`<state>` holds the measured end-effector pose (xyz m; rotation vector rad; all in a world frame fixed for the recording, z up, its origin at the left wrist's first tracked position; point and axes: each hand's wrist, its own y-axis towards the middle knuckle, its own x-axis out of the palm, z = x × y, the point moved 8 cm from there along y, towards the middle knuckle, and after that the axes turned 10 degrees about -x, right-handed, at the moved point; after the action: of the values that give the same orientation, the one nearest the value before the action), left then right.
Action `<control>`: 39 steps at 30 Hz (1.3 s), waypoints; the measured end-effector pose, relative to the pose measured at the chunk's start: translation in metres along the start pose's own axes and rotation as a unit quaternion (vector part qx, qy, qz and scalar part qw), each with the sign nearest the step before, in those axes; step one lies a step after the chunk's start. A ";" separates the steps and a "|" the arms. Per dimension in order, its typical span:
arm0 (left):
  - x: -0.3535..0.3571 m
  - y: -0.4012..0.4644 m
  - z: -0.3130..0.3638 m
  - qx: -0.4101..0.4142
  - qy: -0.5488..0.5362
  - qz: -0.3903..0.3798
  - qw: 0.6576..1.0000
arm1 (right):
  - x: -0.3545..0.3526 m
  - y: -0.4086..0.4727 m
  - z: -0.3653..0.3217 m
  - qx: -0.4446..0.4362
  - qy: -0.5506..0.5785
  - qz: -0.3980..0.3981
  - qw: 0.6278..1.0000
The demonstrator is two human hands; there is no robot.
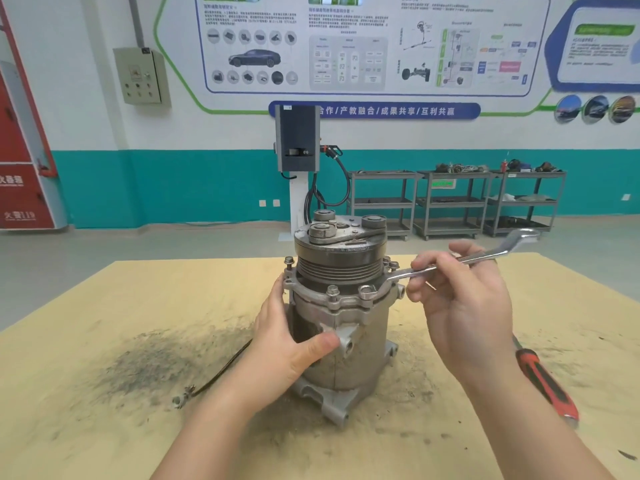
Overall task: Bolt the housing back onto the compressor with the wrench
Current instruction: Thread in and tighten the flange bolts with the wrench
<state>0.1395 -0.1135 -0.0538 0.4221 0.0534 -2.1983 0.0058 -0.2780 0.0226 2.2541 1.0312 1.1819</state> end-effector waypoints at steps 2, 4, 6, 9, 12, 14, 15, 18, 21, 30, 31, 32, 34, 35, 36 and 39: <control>0.000 -0.003 -0.001 -0.007 0.010 0.017 1.000 | 0.008 -0.015 -0.019 -0.147 -0.070 -0.020 0.986; 0.001 -0.007 0.002 -0.011 0.023 0.031 0.999 | 0.022 -0.034 -0.034 -0.283 -0.137 -0.070 0.947; 0.002 -0.012 0.008 -0.010 0.036 0.045 0.998 | 0.040 -0.050 -0.037 -0.357 -0.184 -0.154 0.903; 0.003 -0.012 0.013 -0.023 0.052 0.075 0.996 | 0.061 -0.066 -0.031 -0.403 -0.252 -0.223 0.851; 0.006 -0.007 0.011 -0.024 0.081 0.093 0.992 | 0.074 -0.076 -0.025 -0.421 -0.306 -0.251 0.816; 0.009 -0.008 0.008 -0.022 0.069 0.098 0.993 | 0.073 -0.075 -0.030 -0.424 -0.299 -0.254 0.816; 0.010 -0.011 0.007 -0.020 0.060 0.095 0.993 | 0.070 -0.071 -0.035 -0.413 -0.272 -0.237 0.837; 0.010 -0.016 0.006 0.004 0.050 0.103 0.993 | 0.043 -0.043 -0.045 -0.311 -0.153 -0.095 0.933; 0.008 -0.012 0.004 0.021 0.036 0.107 0.993 | 0.017 -0.020 -0.026 -0.136 -0.070 0.004 0.988; 0.003 -0.012 0.008 0.056 0.023 0.079 0.995 | 0.004 0.000 0.012 0.100 0.040 0.016 0.994; 0.003 -0.011 0.008 0.059 0.020 0.077 0.995 | 0.003 0.000 0.014 0.103 0.040 0.020 0.994; 0.002 -0.011 0.007 0.062 0.018 0.076 0.995 | 0.003 -0.001 0.014 0.092 0.036 0.027 0.995; 0.001 -0.011 0.007 0.072 0.014 0.079 0.994 | 0.002 -0.008 0.009 0.020 0.013 0.044 0.999; 0.000 -0.012 0.008 0.075 0.014 0.082 0.994 | 0.002 -0.014 0.004 -0.037 -0.004 0.045 0.998; -0.001 -0.012 0.009 0.075 0.015 0.086 0.993 | 0.005 -0.020 -0.003 -0.099 -0.026 0.035 0.994; 0.000 -0.009 0.006 0.079 0.015 0.080 0.994 | 0.022 -0.040 -0.023 -0.270 -0.109 -0.029 0.956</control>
<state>0.1306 -0.1094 -0.0490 0.5290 -0.1354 -2.0447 -0.0221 -0.2348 0.0219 1.8528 0.5931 1.0094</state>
